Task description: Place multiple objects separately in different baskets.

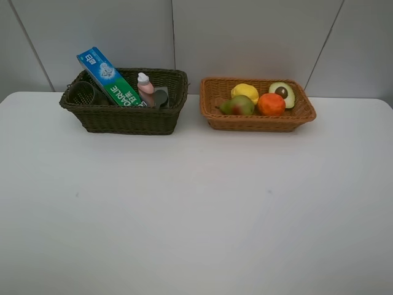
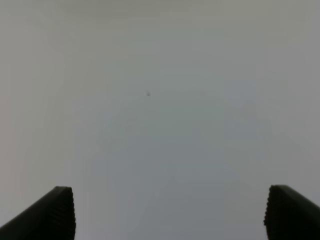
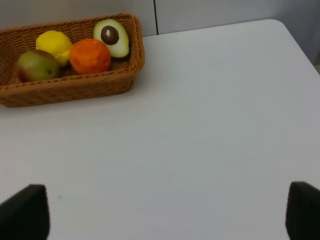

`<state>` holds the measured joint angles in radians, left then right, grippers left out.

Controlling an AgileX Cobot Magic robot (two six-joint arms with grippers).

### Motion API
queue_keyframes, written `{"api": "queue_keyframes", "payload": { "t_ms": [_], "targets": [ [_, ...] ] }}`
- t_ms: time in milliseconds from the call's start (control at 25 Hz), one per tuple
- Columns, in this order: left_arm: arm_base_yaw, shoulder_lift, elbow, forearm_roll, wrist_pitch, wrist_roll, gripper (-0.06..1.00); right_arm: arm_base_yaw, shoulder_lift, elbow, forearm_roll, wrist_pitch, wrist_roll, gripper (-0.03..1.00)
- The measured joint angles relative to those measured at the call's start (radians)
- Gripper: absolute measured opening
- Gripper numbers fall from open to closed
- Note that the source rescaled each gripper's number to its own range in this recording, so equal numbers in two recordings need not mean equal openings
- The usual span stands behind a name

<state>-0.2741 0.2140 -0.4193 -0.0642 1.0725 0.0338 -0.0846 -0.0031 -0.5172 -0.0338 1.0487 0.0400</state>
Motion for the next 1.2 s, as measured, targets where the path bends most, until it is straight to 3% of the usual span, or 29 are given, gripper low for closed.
{"api": "queue_keyframes", "payload": {
  "t_ms": [200, 360, 1200],
  "targets": [
    [0.122, -0.085, 0.000, 0.000, 0.000, -0.001, 1.00, 0.000, 0.000, 0.000, 0.000, 0.000, 0.000, 1.00],
    [0.167, -0.159, 0.000, -0.001, 0.000, -0.004, 1.00, 0.000, 0.000, 0.000, 0.000, 0.000, 0.000, 1.00],
    [0.176, -0.219, 0.000, -0.001, 0.000, -0.011, 1.00, 0.000, 0.000, 0.000, 0.000, 0.000, 0.000, 1.00]
  ]
}}
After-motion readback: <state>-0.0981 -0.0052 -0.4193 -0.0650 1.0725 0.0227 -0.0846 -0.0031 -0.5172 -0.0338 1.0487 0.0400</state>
